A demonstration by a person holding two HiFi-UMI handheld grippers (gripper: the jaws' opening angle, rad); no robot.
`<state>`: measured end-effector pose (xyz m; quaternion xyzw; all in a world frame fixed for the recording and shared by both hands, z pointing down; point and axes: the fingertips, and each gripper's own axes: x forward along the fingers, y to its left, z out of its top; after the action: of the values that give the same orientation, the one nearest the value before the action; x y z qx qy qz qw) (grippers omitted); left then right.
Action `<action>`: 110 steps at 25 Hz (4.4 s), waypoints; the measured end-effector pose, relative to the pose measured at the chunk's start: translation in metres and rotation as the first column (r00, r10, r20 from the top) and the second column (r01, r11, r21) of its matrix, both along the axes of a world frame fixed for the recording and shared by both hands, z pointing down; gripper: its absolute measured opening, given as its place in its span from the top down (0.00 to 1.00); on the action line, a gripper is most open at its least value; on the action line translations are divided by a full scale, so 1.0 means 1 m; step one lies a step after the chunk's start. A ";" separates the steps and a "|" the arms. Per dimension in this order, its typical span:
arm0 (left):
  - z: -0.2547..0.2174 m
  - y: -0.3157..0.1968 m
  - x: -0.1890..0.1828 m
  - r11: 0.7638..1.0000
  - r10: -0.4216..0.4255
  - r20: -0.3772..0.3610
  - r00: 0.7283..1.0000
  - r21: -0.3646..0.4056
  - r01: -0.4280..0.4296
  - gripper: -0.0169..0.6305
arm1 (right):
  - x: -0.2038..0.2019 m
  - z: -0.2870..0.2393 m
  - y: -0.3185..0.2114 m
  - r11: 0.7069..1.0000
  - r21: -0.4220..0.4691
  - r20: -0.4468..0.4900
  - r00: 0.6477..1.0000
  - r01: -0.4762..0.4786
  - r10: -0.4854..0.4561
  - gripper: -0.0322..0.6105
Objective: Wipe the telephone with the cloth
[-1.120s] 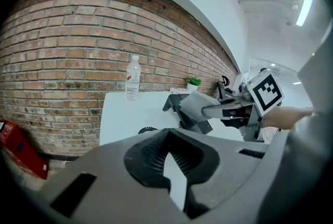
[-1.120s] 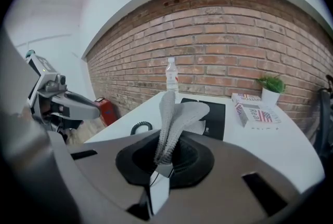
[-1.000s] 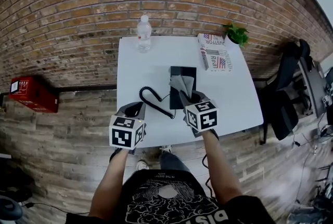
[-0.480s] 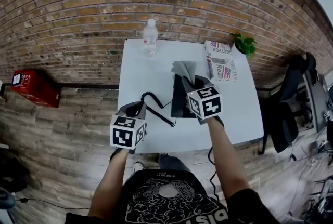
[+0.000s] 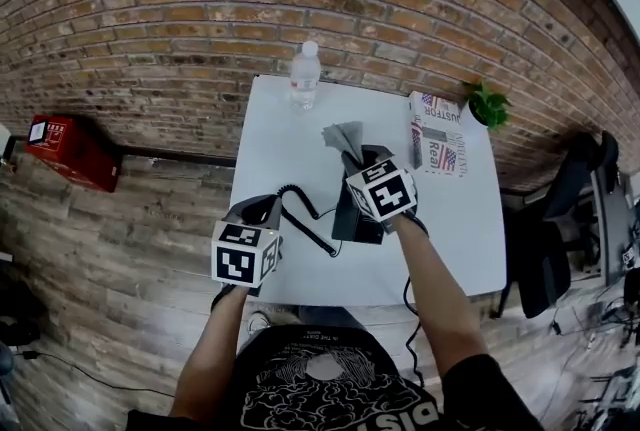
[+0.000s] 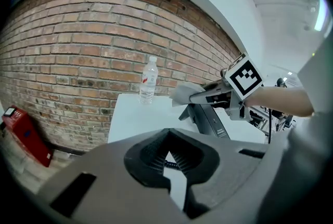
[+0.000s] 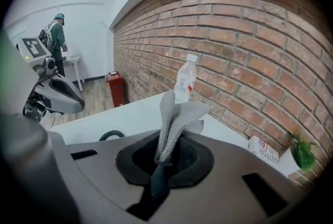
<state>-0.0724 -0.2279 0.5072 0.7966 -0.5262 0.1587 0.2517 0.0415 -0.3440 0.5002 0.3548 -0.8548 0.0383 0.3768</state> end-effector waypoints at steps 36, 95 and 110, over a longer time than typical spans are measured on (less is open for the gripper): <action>0.011 0.029 -0.014 1.000 0.015 -0.007 1.000 -0.026 -0.016 0.96 | -0.022 0.050 0.052 0.991 -0.134 -0.080 0.996 0.028 -0.039 0.93; 0.010 0.072 0.007 0.986 0.164 0.043 0.985 -0.028 -0.163 0.96 | -0.011 0.008 0.116 0.990 -0.101 0.177 0.977 -0.102 0.118 0.93; 0.001 0.015 0.038 0.985 0.170 0.041 0.985 -0.014 -0.170 0.96 | 0.046 -0.058 0.034 0.986 0.021 0.216 0.963 -0.167 0.159 0.93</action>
<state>-0.0349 -0.2125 0.5086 0.8338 -0.4607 0.1988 0.2303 0.0870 -0.3099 0.4420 0.4250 -0.8588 0.0906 0.2714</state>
